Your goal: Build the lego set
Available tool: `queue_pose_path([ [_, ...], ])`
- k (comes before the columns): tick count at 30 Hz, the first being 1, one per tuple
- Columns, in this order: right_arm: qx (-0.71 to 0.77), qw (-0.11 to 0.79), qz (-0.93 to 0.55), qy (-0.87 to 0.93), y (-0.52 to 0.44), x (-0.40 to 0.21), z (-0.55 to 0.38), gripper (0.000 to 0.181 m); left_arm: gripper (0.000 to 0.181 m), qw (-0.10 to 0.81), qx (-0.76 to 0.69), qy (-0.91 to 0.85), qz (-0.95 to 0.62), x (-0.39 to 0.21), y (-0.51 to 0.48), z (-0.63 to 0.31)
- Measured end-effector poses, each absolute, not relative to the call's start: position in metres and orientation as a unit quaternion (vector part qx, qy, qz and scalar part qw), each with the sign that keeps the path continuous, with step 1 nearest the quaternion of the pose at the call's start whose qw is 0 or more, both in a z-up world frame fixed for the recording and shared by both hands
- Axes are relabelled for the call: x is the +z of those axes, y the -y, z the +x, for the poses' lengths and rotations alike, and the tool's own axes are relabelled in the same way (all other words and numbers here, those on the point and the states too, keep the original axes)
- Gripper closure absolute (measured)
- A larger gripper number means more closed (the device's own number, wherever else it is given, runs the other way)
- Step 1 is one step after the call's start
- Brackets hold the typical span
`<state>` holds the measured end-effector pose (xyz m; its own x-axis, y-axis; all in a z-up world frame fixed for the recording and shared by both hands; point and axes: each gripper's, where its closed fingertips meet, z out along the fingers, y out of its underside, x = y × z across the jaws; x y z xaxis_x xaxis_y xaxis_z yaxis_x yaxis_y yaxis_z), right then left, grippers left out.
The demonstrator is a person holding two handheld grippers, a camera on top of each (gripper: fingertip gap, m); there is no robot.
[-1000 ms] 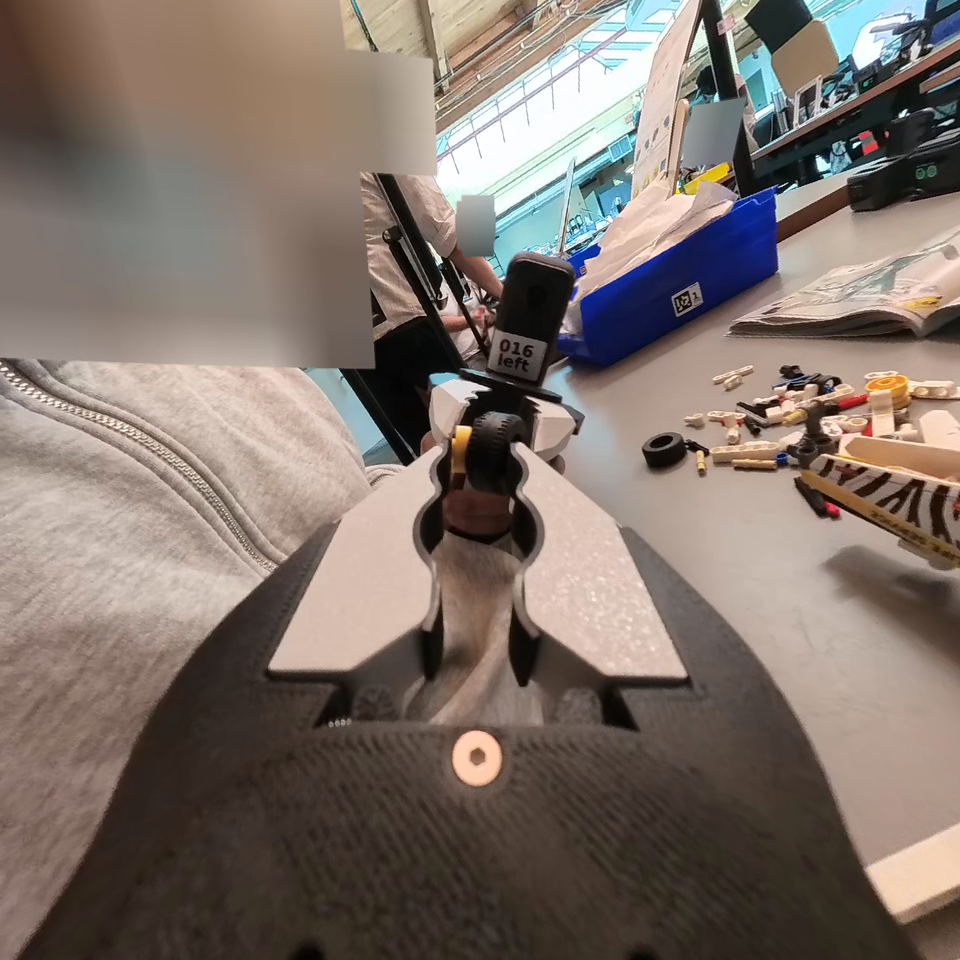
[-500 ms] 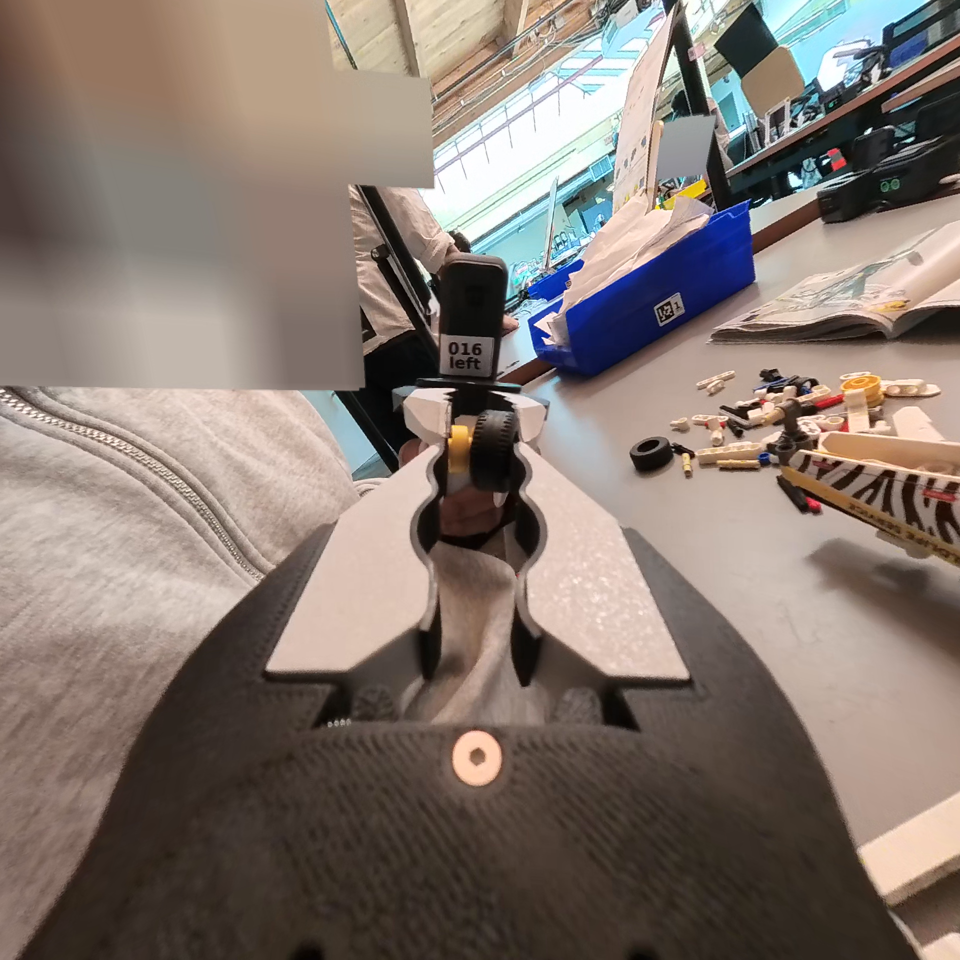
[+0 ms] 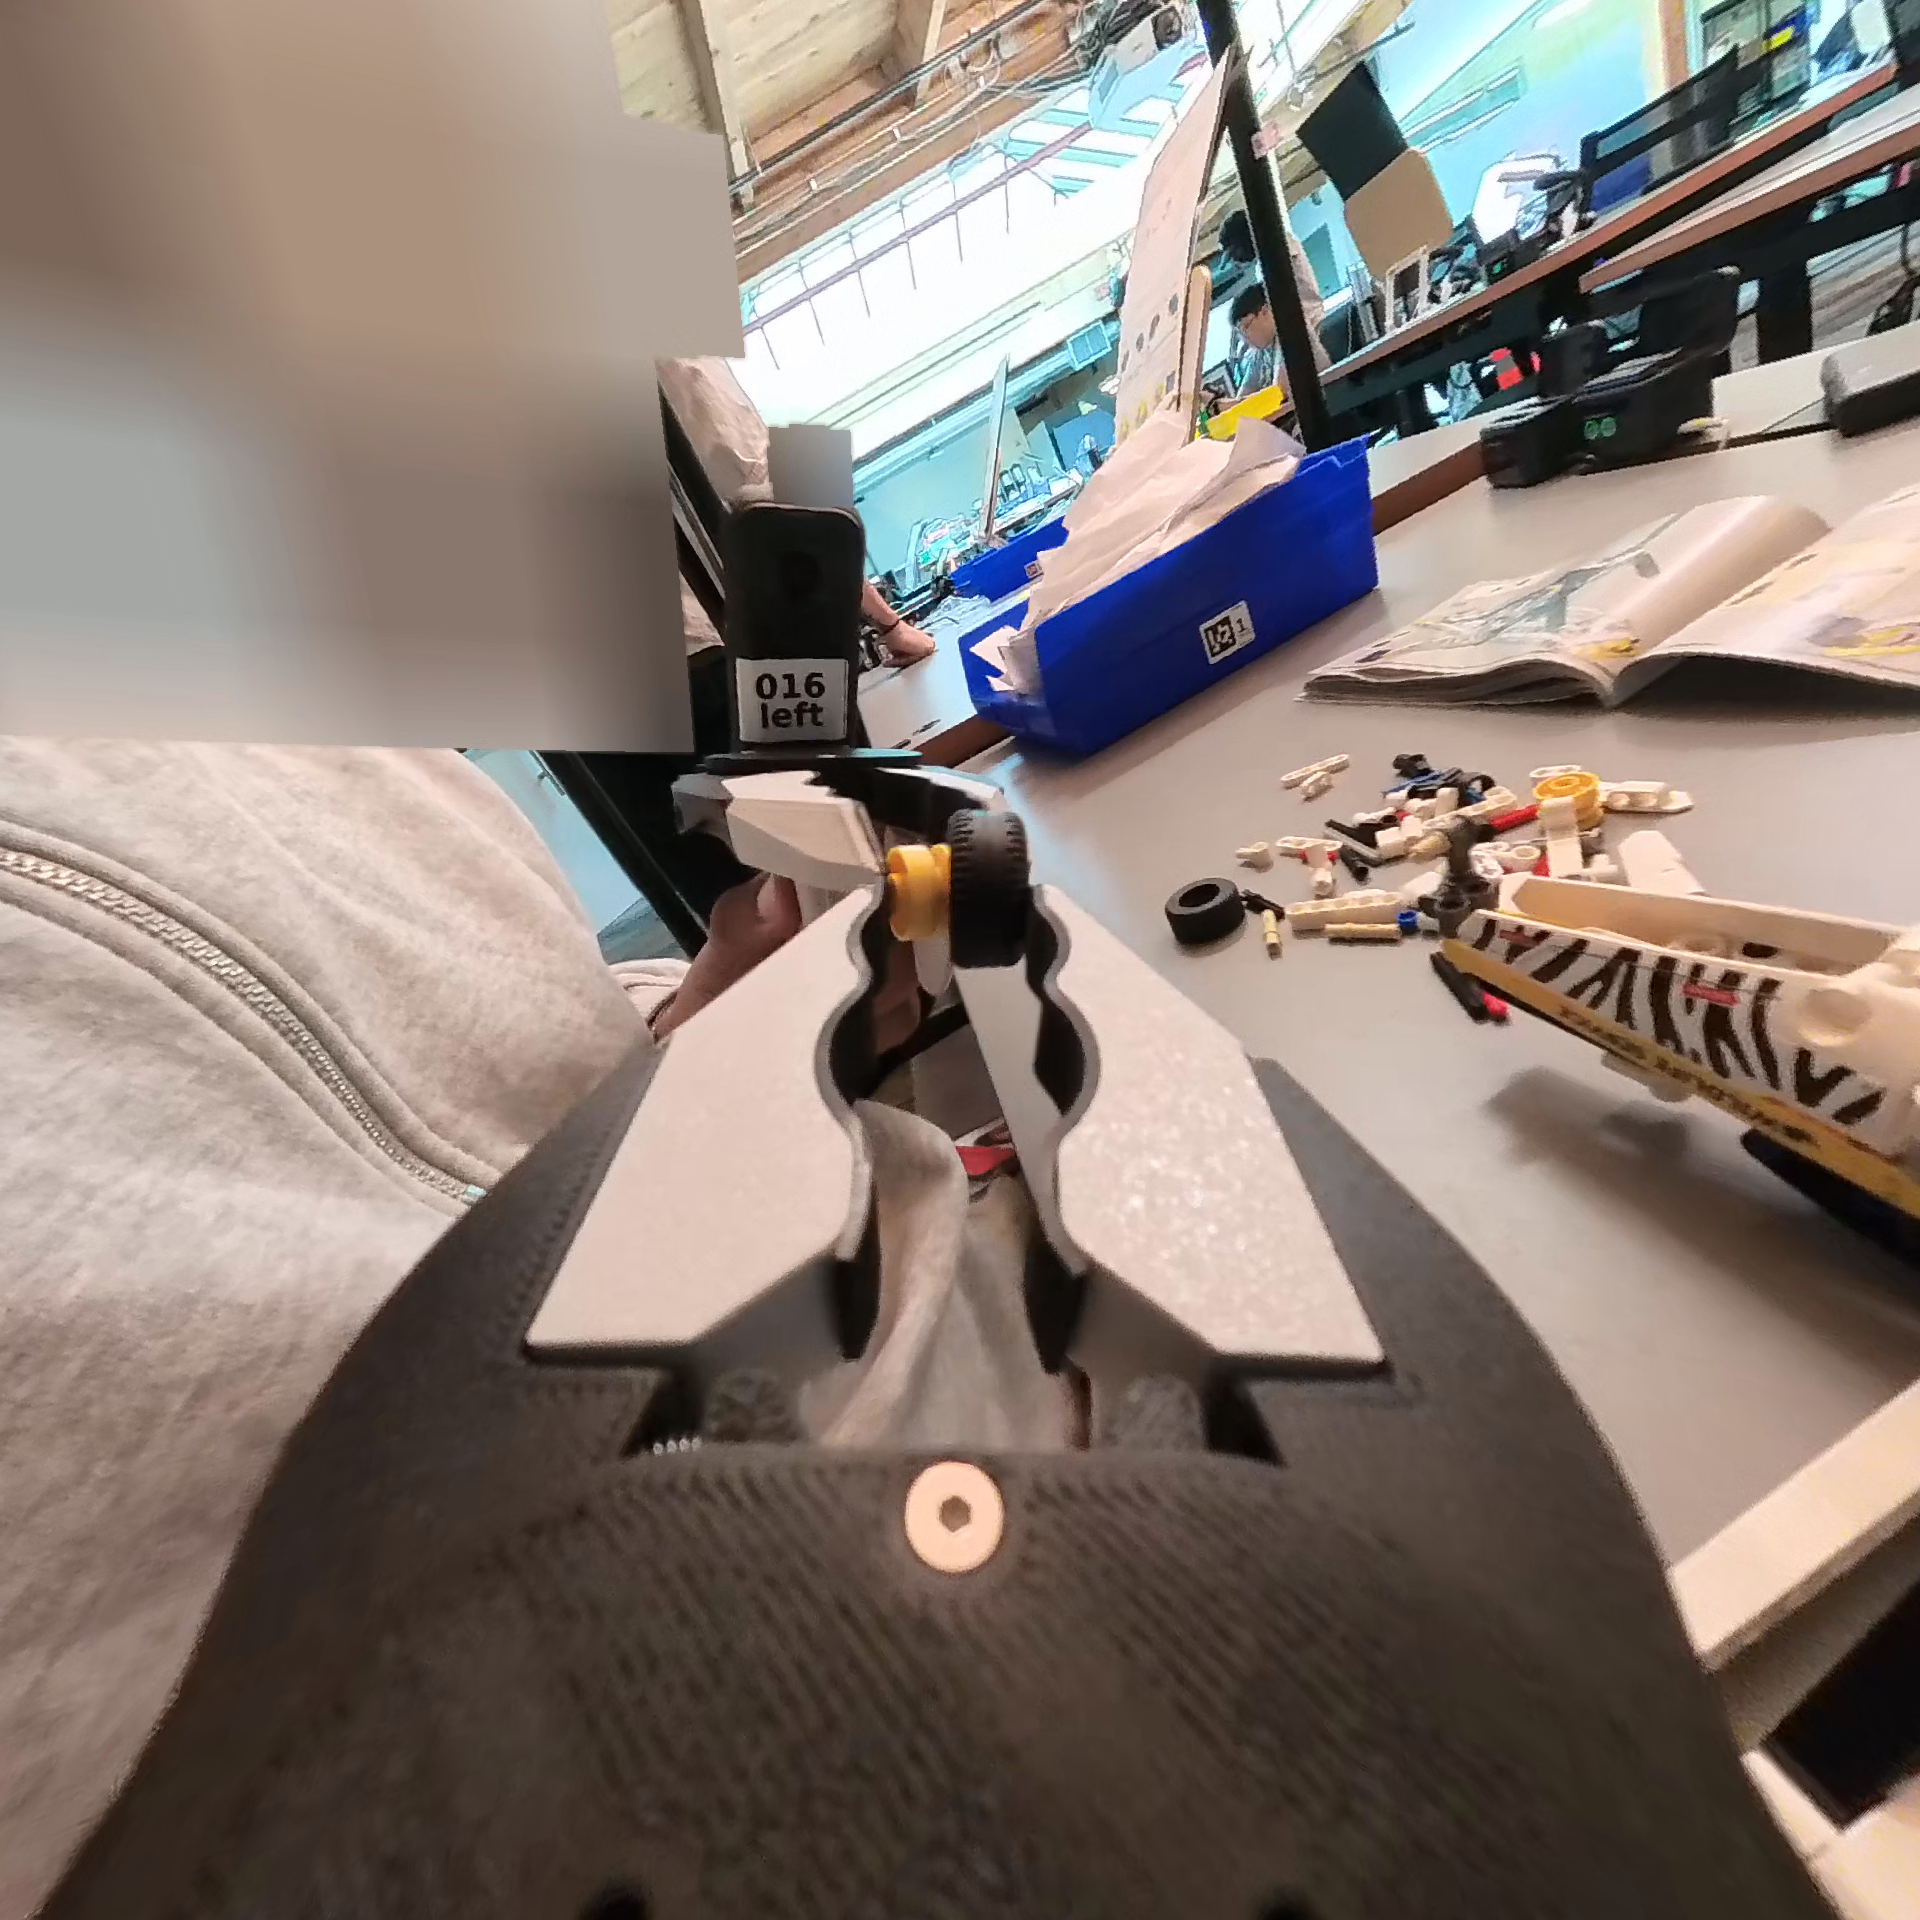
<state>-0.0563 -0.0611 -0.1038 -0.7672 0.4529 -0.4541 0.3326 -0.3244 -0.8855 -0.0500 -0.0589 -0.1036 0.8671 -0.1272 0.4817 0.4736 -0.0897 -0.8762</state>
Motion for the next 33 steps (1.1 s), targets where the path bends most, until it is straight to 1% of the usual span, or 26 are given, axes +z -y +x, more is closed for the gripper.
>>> queue_pose_path([
  [4,0.75,0.046,-0.31,0.583,0.061,-0.1,-0.05,0.157,0.157,0.653,-0.266,0.102,-0.701,-0.104,0.058,-0.042],
  [5,0.751,0.047,-0.307,0.583,0.061,-0.1,-0.049,0.142,0.157,0.65,-0.28,0.092,-0.701,-0.103,0.059,-0.039],
  [6,0.745,0.047,-0.317,0.585,0.061,-0.103,-0.052,0.133,0.181,0.65,-0.276,0.081,-0.703,-0.103,0.059,-0.036],
  [7,0.741,0.043,-0.318,0.59,0.061,-0.106,-0.051,0.141,0.181,0.651,-0.264,0.077,-0.707,-0.104,0.058,-0.033],
  [8,0.742,0.029,-0.313,0.592,0.063,-0.107,-0.048,0.144,0.181,0.648,-0.267,0.063,-0.711,-0.104,0.058,-0.027],
  [10,0.749,-0.012,-0.319,0.581,0.063,-0.108,-0.044,0.145,0.181,0.648,-0.268,0.054,-0.711,-0.102,0.058,-0.022],
  [13,0.746,-0.012,-0.34,0.572,0.057,-0.117,-0.047,0.15,0.181,0.643,-0.269,0.067,-0.714,-0.11,0.057,-0.027],
  [14,0.745,-0.004,-0.352,0.566,0.053,-0.118,-0.051,0.173,0.181,0.651,-0.292,0.061,-0.698,-0.105,0.059,-0.024],
  [17,0.737,0.009,-0.363,0.57,0.05,-0.123,-0.054,0.173,0.181,0.644,-0.318,0.09,-0.69,-0.108,0.059,-0.032],
  [21,0.609,0.075,-0.42,0.668,0.059,-0.17,-0.077,0.175,0.181,0.604,-0.266,0.176,-0.731,-0.145,0.06,-0.066],
  [26,0.542,0.125,-0.433,0.709,0.048,-0.17,-0.087,0.176,0.179,0.583,-0.268,0.216,-0.736,-0.161,0.073,-0.085],
  [30,0.442,0.103,-0.473,0.755,0.041,-0.199,-0.085,0.175,0.167,0.577,-0.248,0.212,-0.748,-0.167,0.073,-0.089],
  [33,0.412,0.097,-0.488,0.763,0.041,-0.21,-0.083,0.172,0.166,0.573,-0.252,0.201,-0.753,-0.168,0.069,-0.084],
])
